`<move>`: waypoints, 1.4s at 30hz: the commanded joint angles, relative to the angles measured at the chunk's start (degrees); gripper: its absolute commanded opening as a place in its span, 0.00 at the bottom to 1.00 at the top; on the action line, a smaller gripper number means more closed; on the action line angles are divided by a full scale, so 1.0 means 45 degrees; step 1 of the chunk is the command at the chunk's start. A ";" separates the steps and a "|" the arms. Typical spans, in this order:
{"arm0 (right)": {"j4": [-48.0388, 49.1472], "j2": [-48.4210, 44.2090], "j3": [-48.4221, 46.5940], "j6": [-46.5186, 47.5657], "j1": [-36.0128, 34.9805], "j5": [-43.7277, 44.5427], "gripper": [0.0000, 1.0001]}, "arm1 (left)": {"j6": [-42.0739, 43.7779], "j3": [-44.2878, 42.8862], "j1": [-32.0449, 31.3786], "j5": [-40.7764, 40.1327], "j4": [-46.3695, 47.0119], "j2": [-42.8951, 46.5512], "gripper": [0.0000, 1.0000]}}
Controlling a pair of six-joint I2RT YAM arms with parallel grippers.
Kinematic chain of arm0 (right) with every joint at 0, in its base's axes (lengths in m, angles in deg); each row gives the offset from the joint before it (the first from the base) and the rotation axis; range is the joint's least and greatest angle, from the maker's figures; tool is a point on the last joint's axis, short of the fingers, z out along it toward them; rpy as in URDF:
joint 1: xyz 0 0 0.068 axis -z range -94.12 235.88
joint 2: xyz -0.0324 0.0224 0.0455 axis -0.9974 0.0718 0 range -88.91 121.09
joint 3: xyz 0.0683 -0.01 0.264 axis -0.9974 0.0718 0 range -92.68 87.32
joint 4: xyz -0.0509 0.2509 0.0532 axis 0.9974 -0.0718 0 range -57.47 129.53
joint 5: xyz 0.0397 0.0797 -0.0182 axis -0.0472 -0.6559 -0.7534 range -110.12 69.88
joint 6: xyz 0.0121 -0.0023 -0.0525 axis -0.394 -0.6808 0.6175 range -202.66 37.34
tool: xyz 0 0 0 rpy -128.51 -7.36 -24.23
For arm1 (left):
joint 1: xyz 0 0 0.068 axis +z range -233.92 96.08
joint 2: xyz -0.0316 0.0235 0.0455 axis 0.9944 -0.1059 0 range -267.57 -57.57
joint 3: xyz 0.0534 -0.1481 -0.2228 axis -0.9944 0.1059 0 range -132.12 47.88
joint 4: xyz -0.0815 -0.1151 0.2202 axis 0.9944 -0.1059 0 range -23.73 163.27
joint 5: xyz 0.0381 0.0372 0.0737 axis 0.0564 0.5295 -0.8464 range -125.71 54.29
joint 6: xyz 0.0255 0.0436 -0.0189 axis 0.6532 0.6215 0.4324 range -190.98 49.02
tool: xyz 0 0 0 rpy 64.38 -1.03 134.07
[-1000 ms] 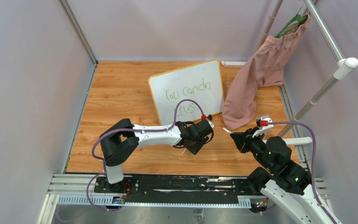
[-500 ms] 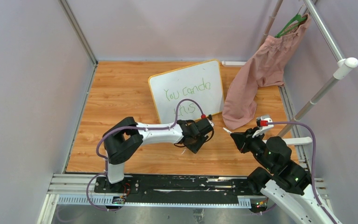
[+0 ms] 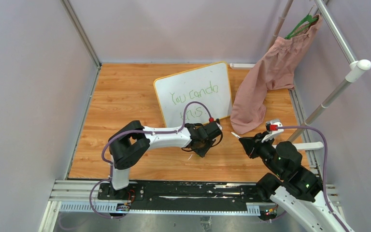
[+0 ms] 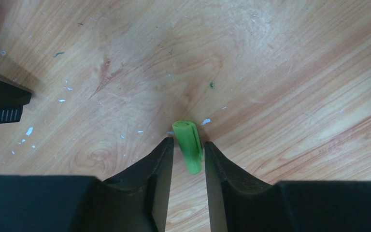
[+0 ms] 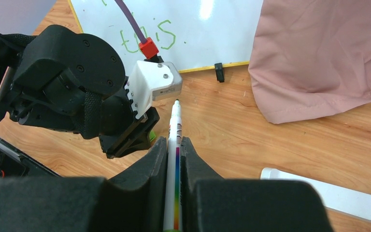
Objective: Write a sentence on the whiteboard
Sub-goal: Close the whiteboard marker at the center of the board.
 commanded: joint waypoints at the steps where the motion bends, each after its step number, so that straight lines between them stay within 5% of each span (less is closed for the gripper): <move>1: 0.0172 -0.0214 0.0101 -0.0047 0.0137 0.0226 0.00 | -0.0043 -0.0117 0.0106 -0.0129 -0.0001 -0.0461 0.33; 14: 0.0121 -0.0271 0.0081 -0.0087 0.0128 0.0226 0.00 | -0.0112 0.0153 0.0103 -0.0132 0.0283 -0.0348 0.00; 34: 0.0119 -0.0214 0.0072 -0.0102 0.0127 0.0215 0.00 | -0.0802 0.0806 0.0104 -0.0210 0.0666 0.2244 0.00; 42: 0.0055 -0.0242 -0.0193 0.0042 0.0127 0.0047 0.00 | -0.1192 0.0834 0.0132 -0.0938 0.0311 0.5409 0.00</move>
